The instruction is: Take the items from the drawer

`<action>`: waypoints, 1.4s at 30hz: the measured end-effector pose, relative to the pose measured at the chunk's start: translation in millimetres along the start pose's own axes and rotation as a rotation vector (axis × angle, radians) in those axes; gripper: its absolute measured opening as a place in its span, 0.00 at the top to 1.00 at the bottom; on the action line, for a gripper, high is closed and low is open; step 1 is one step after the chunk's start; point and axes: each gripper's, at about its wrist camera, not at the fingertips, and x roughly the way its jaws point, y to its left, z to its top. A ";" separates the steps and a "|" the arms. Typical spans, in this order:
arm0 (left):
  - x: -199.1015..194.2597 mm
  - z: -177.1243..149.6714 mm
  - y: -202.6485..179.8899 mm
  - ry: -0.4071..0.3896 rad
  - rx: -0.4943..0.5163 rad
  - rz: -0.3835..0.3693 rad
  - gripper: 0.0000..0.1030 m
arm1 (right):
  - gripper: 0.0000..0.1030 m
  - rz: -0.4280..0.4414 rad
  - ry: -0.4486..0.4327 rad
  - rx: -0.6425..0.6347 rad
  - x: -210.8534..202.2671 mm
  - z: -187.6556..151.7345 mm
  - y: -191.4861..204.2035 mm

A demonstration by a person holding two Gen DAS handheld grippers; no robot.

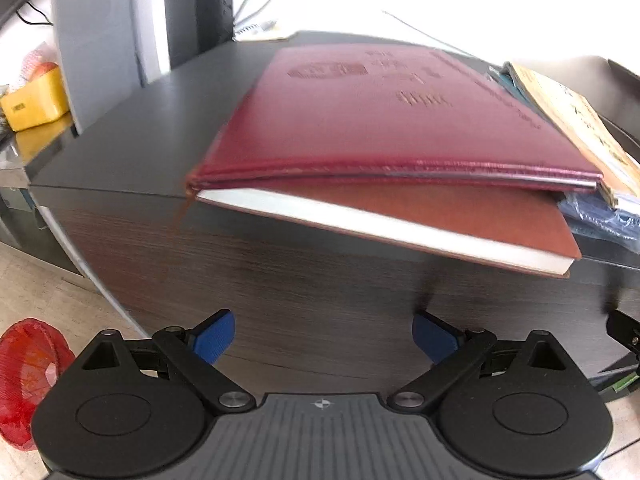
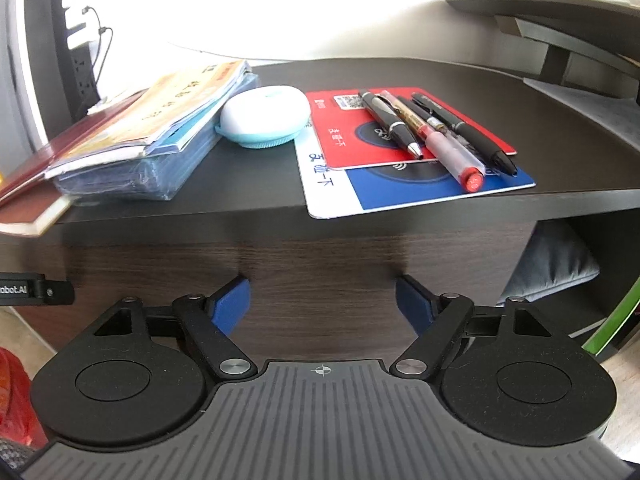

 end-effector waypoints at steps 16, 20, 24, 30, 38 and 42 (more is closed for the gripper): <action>-45.6 -28.1 -3.8 0.033 0.034 -0.018 0.07 | 0.19 0.030 0.044 0.017 -23.0 5.2 0.8; -68.8 -45.9 0.5 0.045 0.054 -0.037 0.06 | 0.19 0.050 0.088 0.055 -52.6 -7.0 -1.8; -88.4 -57.0 7.1 0.041 0.070 -0.066 0.04 | 0.19 0.065 0.108 0.064 -86.4 -27.6 -5.1; -127.0 -71.1 9.3 0.016 0.113 -0.080 0.03 | 0.18 0.073 0.109 0.023 -127.7 -43.8 0.0; -161.7 -92.3 18.1 0.000 0.120 -0.103 0.01 | 0.14 0.074 0.049 -0.031 -184.5 -51.0 11.5; -175.4 -101.0 22.1 -0.024 0.119 -0.099 0.01 | 0.14 0.074 0.053 -0.039 -195.7 -55.9 14.8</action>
